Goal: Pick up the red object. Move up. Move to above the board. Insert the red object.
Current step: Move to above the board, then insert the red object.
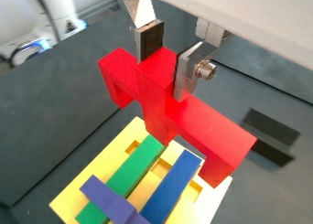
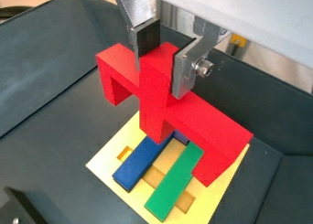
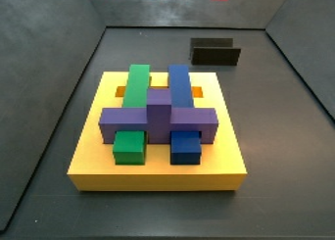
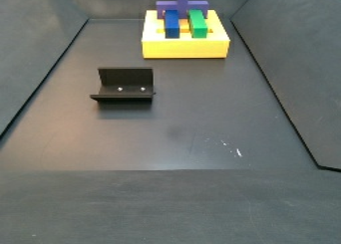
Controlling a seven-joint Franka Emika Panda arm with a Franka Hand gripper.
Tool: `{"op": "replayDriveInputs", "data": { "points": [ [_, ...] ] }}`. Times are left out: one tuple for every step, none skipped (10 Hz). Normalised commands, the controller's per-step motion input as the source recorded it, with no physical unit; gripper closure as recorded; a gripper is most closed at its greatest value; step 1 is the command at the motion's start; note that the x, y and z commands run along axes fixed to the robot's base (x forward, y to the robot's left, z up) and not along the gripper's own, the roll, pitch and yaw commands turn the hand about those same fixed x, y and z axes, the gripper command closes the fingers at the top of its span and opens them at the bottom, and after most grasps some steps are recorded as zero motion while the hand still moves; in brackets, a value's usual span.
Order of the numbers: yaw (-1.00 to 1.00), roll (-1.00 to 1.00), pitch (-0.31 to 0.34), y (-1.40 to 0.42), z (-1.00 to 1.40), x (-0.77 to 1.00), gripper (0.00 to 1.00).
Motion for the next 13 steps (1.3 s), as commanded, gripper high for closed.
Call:
{"op": "replayDriveInputs", "data": {
  "points": [
    [0.31,0.04,0.168,-0.02,0.03,0.07,1.00],
    [0.00,0.00,-0.036,0.00,-0.08,0.00,1.00],
    [-0.05,-0.04,0.000,0.00,0.00,0.00,1.00],
    [0.00,-0.31,0.014,0.30,-0.40,0.54,1.00],
    [0.01,-0.42,-0.034,0.49,-0.31,0.63,1.00],
    [0.02,-0.50,-0.129,0.44,-0.15,0.52,1.00],
    [0.08,-0.50,-0.116,0.37,-0.13,0.45,1.00],
    [0.23,-0.03,-0.039,0.00,-1.00,-0.15,1.00],
    [0.29,0.12,-0.021,-0.15,-1.00,-0.65,1.00],
    [0.22,0.19,-0.066,-0.10,-0.97,-0.70,1.00],
    [0.19,0.25,-0.136,-0.03,-0.84,-0.59,1.00],
    [0.19,0.21,-0.139,0.02,-0.86,-0.28,1.00],
    [0.15,0.18,-0.043,0.01,-0.65,0.00,1.00]
  ]
}}
